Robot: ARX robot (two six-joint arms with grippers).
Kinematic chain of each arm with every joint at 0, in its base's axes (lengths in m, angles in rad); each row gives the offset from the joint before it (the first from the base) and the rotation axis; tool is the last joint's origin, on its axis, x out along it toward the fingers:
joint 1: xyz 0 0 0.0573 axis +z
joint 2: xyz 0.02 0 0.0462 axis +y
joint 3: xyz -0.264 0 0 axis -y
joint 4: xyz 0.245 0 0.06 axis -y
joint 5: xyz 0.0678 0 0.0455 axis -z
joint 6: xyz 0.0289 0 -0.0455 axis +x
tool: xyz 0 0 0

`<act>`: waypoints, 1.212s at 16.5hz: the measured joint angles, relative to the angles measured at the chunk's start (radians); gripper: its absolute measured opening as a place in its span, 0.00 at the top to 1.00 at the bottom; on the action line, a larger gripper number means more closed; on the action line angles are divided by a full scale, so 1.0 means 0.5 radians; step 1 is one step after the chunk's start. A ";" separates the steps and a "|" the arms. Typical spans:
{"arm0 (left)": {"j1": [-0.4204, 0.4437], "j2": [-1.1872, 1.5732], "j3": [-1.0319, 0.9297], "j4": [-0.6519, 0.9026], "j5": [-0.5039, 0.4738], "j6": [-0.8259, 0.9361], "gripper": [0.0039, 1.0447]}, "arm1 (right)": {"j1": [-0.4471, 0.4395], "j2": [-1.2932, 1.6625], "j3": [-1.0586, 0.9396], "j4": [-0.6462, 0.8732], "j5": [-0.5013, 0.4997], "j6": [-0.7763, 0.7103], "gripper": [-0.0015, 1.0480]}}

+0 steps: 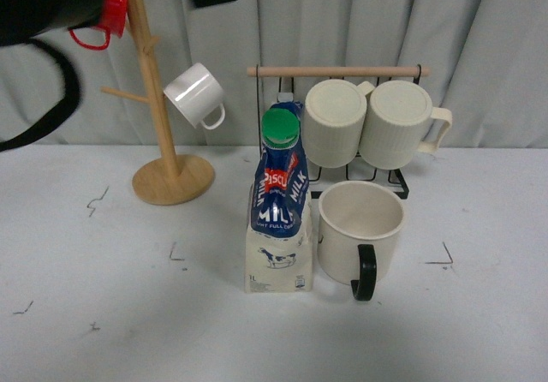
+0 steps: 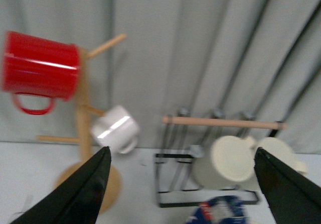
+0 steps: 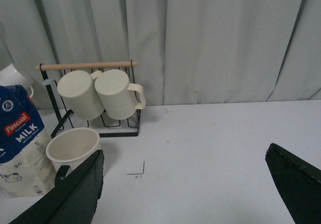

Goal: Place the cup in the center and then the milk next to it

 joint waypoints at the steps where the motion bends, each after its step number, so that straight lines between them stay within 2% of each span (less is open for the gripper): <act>1: 0.108 -0.098 -0.169 0.082 0.034 0.111 0.28 | -0.001 0.000 0.000 -0.001 0.002 0.000 0.06; 5: 0.513 -0.522 -0.544 0.063 0.316 0.253 0.58 | 0.000 0.000 0.000 0.000 0.001 0.000 0.06; 9: 0.598 -0.721 -0.756 0.090 0.464 0.288 0.84 | 0.000 0.000 0.000 0.000 0.001 0.000 0.06; 10: 0.642 -0.811 -0.873 0.075 0.511 0.288 0.99 | 0.000 0.000 0.000 0.000 0.001 0.000 0.06; 16: 0.761 -1.180 -1.113 -0.042 0.636 0.295 0.99 | 0.000 0.000 0.000 0.000 0.001 0.000 0.06; 18: 0.909 -1.295 -1.166 -0.108 0.768 0.295 0.99 | 0.000 0.000 0.000 0.001 0.001 0.000 0.06; 20: 0.941 -1.428 -1.210 -0.179 0.784 0.295 0.99 | 0.000 0.000 0.000 -0.001 0.001 0.000 0.06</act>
